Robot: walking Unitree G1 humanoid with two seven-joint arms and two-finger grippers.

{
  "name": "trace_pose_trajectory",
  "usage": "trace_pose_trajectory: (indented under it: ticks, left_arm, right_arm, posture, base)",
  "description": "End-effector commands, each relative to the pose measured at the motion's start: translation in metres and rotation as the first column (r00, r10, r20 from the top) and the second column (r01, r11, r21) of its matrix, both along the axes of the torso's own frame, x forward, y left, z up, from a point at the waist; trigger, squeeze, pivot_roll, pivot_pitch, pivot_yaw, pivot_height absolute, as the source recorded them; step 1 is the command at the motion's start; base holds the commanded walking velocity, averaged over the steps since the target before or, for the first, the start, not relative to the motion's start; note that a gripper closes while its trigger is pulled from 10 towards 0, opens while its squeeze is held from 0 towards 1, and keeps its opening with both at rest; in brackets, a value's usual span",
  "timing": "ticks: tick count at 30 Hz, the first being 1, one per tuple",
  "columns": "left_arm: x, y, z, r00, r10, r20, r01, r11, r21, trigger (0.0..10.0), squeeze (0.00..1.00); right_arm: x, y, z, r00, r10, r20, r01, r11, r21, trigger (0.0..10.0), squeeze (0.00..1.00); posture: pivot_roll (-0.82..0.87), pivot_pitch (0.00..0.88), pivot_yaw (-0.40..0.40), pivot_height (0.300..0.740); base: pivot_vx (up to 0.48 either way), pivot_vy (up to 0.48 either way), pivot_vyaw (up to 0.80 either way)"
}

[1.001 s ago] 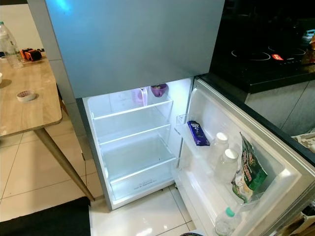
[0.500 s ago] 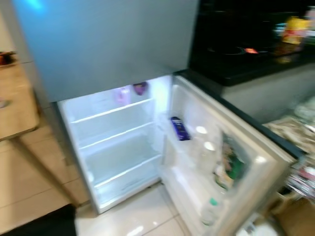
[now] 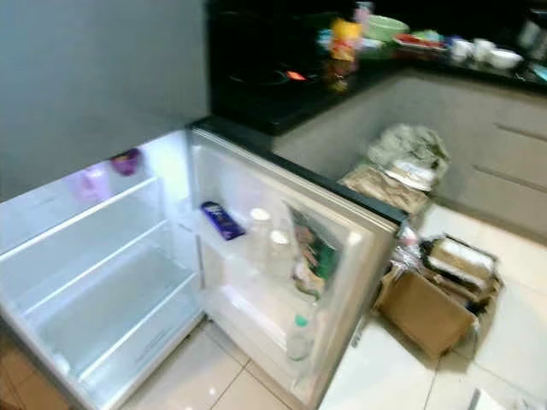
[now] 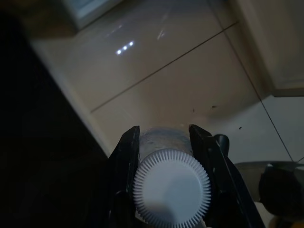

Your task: Restocking fridge

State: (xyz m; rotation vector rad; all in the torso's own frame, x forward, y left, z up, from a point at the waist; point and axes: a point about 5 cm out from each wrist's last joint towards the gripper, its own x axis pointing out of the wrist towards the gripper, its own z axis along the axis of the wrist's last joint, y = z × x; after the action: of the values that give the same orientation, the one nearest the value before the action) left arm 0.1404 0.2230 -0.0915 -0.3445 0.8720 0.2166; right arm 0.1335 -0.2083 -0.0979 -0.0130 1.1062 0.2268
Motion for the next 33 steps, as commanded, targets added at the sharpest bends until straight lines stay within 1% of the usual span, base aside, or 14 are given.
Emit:
trace_pose_trajectory:
  ticks: [1,10,27,30,33]
  left_arm:
    - [-0.0016,0.0001,-0.0004,1.0,-0.008,-0.002,0.008,1.0,0.003,10.0,0.0]
    - [-0.0018,-0.0037,-0.001,1.0,-0.031,0.003,0.031,0.999,-0.006,10.0,0.0]
    - [-0.0016,-0.0038,-0.001,0.998,-0.055,-0.005,0.055,0.998,0.001,10.0,0.0]
    - [-0.0012,-0.0041,-0.001,0.998,-0.058,-0.006,0.058,0.998,0.002,10.0,0.0]
    - [-0.0012,-0.0051,-0.0012,0.998,-0.064,-0.007,0.064,0.998,-0.006,10.0,0.0]
  right_arm:
    - [-0.0013,-0.0009,-0.0003,1.0,-0.011,-0.005,0.011,1.0,0.005,10.0,0.0]
    - [-0.0009,-0.0009,0.0001,1.0,-0.009,-0.003,0.009,1.0,0.014,10.0,0.0]
    - [0.0003,0.0011,0.0004,1.0,-0.005,0.003,0.005,1.0,0.03,10.0,0.0]
    - [0.0009,0.0009,0.0008,1.0,-0.013,0.008,0.012,0.999,0.036,10.0,0.0]
    - [0.0073,0.0021,0.0036,0.999,-0.004,0.041,0.002,0.999,0.054,10.0,0.0]
  posture:
    - [-0.1,0.042,0.024,0.74]
    - [-0.1,0.04,0.026,0.74]
    - [-0.09,0.041,0.031,0.74]
    - [-0.09,0.041,0.031,0.74]
    - [-0.1,0.044,0.031,0.74]
  base:
    - [0.0,0.0,-0.8]
    - [0.0,0.0,-0.8]
    - [0.0,0.0,-0.8]
    - [0.0,0.0,-0.42]
    - [0.0,0.0,0.0]
